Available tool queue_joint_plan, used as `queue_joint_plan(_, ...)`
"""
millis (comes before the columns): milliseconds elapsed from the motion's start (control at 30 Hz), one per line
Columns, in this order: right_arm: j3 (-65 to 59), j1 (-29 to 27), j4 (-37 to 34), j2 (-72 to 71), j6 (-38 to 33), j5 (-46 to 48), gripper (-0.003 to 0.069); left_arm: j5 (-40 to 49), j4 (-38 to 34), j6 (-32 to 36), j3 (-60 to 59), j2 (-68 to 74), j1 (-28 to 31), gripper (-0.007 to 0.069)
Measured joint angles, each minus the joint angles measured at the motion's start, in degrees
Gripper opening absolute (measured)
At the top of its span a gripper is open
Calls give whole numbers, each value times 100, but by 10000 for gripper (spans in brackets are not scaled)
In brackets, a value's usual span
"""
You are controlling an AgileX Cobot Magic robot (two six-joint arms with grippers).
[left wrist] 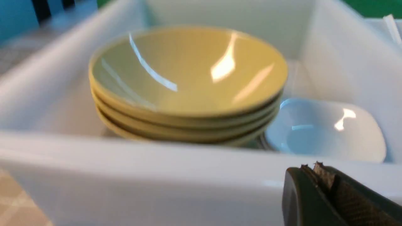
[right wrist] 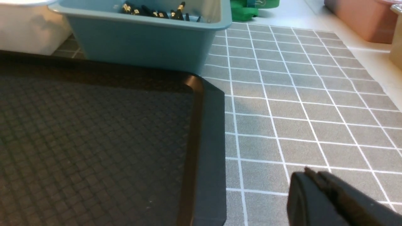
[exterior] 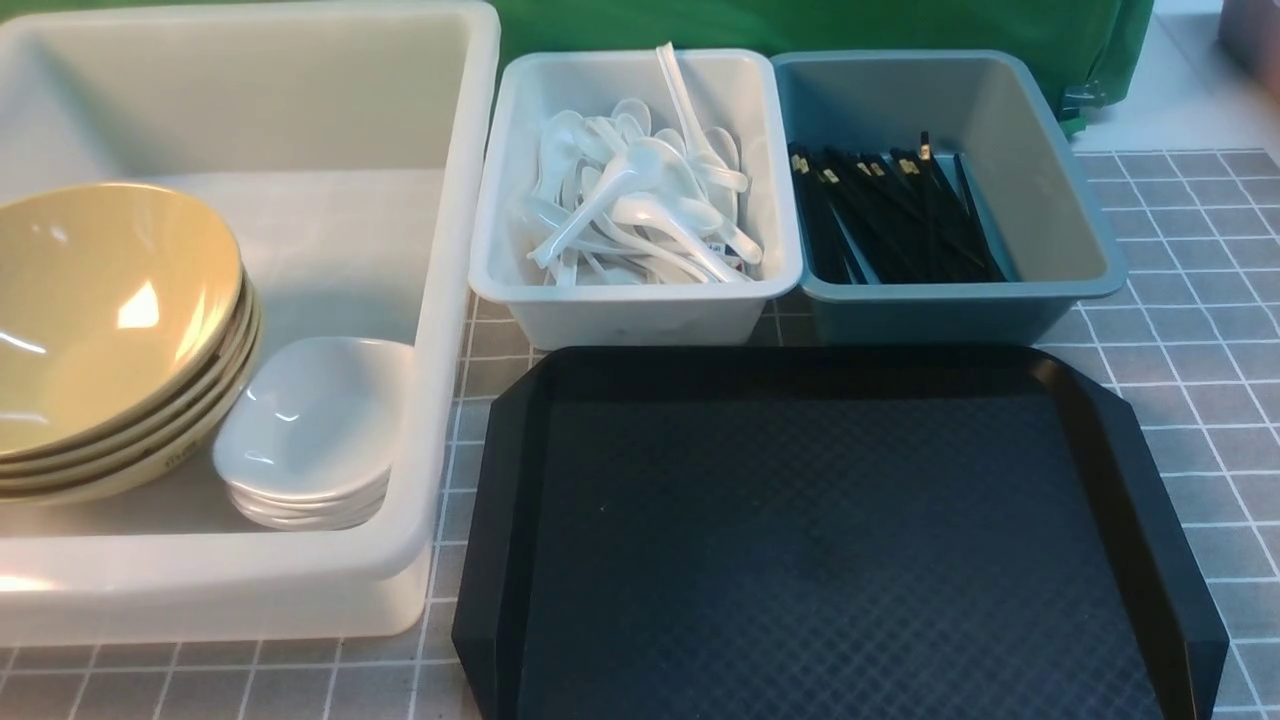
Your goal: On grey table put chopsticks spoon bowls plates into blue grey white boxes.
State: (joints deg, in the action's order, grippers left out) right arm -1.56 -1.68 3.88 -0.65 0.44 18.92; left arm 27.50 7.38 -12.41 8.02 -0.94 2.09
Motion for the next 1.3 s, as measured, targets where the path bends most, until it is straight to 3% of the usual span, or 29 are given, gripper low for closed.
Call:
queue_joint_plan(167, 0, 0, 0, 0, -11, 0, 46, -818, -738, 675, -796, 0, 154, -8)
queue_joint_plan(433, 0, 0, 0, 0, -11, 0, 46, -886, -1248, 1658, -936, 5, 154, -8)
queue_joint_plan(1300, 0, 0, 0, 0, -11, 0, 46, -886, -1371, 1793, -936, 5, 154, -8)
